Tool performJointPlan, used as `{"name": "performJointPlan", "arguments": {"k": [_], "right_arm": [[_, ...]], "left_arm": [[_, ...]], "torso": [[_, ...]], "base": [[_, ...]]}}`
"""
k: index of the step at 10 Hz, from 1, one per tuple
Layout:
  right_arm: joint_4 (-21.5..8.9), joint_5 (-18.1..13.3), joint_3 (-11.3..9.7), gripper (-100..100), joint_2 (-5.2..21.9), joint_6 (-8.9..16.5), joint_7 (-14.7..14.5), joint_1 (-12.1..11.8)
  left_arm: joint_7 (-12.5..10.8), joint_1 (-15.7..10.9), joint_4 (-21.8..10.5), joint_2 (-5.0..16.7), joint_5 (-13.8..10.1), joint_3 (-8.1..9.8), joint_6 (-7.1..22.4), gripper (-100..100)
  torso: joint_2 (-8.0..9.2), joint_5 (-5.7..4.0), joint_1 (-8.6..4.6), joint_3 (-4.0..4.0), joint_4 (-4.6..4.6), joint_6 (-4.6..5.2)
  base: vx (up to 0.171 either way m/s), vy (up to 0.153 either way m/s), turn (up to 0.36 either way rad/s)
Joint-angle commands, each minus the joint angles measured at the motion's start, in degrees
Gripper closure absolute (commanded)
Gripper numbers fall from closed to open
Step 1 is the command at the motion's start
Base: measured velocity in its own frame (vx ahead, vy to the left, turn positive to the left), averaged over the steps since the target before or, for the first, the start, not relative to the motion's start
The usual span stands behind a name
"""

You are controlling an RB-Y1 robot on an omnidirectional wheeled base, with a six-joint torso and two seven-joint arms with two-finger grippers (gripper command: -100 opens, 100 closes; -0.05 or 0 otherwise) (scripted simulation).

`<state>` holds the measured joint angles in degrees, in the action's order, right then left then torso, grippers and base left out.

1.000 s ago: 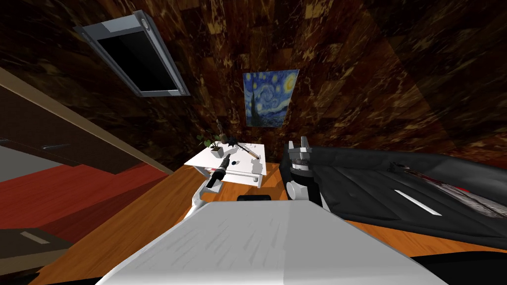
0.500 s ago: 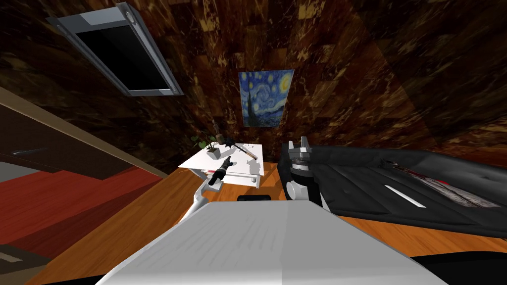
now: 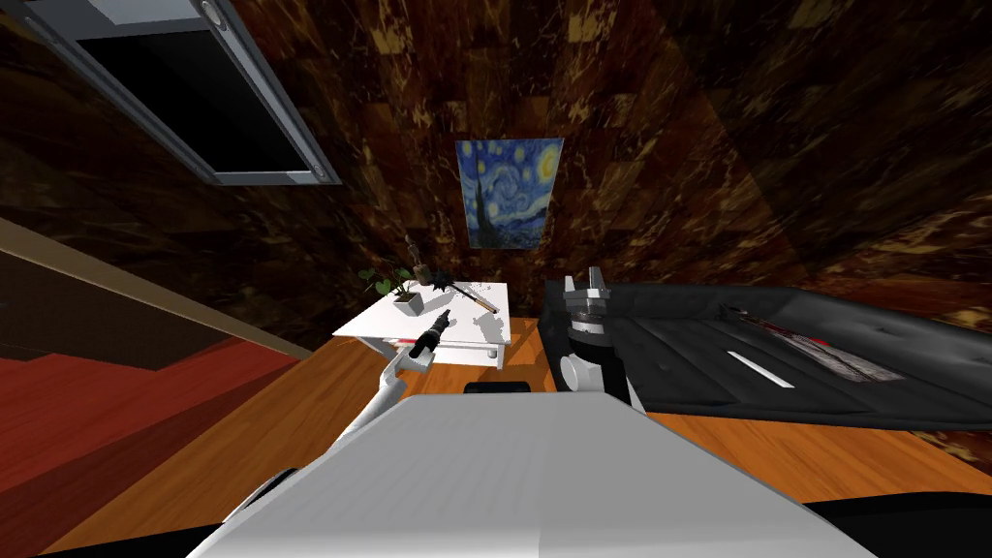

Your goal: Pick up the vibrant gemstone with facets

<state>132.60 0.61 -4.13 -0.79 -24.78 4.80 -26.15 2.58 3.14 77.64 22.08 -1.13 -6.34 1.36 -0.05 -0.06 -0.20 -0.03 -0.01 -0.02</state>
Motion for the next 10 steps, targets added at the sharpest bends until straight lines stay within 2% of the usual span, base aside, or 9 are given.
{"name": "performJointPlan", "arguments": {"k": [1, 2, 4, 7, 10], "right_arm": [[0.0, 0.0, 0.0, 0, 0.0, 0.0, 0.0, 0.0], [0.0, 0.0, 0.0, 0, 0.0, 0.0, 0.0, 0.0], [0.0, 0.0, 0.0, 0, 0.0, 0.0, 0.0, 0.0], [0.0, 0.0, 0.01, 0, 0.0, 0.0, 0.0, 0.0], [0.0, 0.0, 0.0, 0, 0.0, 0.0, 0.0, -0.01]], "left_arm": [[0.0, -0.97, -2.86, 0.23, 0.06, -0.19, 1.24, -100], [-0.15, -2.52, -4.43, 1.19, -0.05, -0.64, 2.97, -100], [-0.15, -2.52, -6.6, 1.19, -0.05, -0.64, 2.97, -100], [-0.46, -5.54, -11.85, 3.01, -0.25, -1.51, 6.32, -100], [-0.6, -6.99, -16.88, 3.86, -0.35, -1.92, 7.94, -100]], "torso": [[0.0, 0.0, 0.0, 0.0, 0.0, 0.0], [0.01, 0.0, 0.02, 0.0, -0.01, -0.03], [0.01, 0.0, 0.03, 0.0, -0.01, -0.04], [0.06, 0.02, 0.09, 0.03, 0.0, -0.04], [0.01, 0.0, 0.01, 0.01, 0.0, -0.03]], "base": [[0.024, -0.047, -0.05], [0.031, -0.055, -0.095], [0.014, -0.033, -0.021], [0.017, -0.036, -0.086], [0.023, -0.045, -0.061]]}}
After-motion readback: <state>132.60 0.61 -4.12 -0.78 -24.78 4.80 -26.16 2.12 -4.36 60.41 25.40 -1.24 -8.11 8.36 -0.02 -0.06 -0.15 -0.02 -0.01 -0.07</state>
